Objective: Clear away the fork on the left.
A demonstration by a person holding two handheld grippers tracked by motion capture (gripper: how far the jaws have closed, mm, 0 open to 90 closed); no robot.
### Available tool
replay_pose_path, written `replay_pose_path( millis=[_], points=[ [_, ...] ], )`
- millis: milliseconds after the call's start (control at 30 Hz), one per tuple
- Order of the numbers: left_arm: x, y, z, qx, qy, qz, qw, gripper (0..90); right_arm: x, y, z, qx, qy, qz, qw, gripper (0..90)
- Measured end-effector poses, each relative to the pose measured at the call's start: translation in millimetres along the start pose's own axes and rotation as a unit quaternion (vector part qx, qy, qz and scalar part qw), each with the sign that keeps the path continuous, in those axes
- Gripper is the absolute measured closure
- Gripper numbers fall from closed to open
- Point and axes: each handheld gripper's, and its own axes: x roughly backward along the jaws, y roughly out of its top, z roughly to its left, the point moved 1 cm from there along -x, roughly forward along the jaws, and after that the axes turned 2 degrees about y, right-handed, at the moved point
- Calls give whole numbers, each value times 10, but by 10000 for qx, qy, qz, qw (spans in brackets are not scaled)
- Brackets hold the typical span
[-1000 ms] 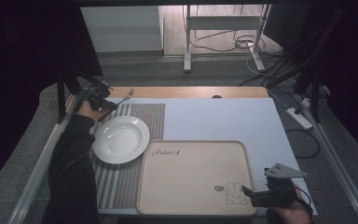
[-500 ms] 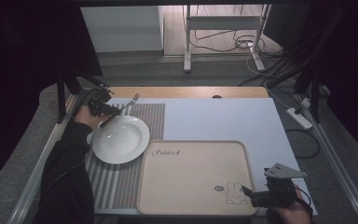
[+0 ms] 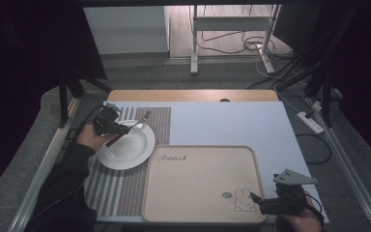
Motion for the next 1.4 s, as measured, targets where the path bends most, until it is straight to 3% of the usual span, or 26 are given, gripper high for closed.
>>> replay_pose_path(
  millis=[167, 433, 567, 767, 800, 967, 1000, 1033, 1167, 1233, 1367, 1400],
  points=[
    [2, -34, -137, -97, -67, 28, 9999, 779, -1, 0, 2, 6, -1, -4, 10000, 0],
    [6, -50, -576, -391, -190, 1, 9991, 778, 1, 0, 2, 5, -3, -9, 10000, 0],
    [19, -60, -710, -405, -251, -20, 9989, 778, 2, 0, 3, 11, -1, -15, 10000, 0],
    [5, -58, -1035, -511, -393, -71, 9979, 778, 4, 1, 8, 31, 18, -25, 10000, 0],
    [5, -58, -1035, -511, -393, -71, 9979, 779, 4, 2, 9, 36, 20, -19, 10000, 0],
    [-103, 34, -1390, -701, -540, -41, 9961, 778, 1, 3, 14, 66, 19, -15, 10000, 0],
    [-103, 34, -1390, -701, -540, -41, 9961, 779, 1, 2, 14, 70, 24, -15, 10000, 0],
    [-144, 63, -1497, -714, -570, -31, 9958, 778, 1, 2, 14, 72, 24, -13, 10000, 0],
    [-252, 104, -1710, -679, -723, -27, 9951, 778, -3, 3, 18, 95, 28, -4, 10000, 0],
    [-285, 114, -1768, -708, -747, -12, 9947, 778, -4, 4, 19, 104, 32, 9, 9999, 0],
    [-436, 144, -2036, -831, -772, 124, 9935, 778, -2, 3, 23, 125, 25, 18, 9999, 0],
    [-436, 144, -2036, -831, -772, 124, 9935, 778, -2, 3, 23, 125, 25, 18, 9999, 0]
  ],
)
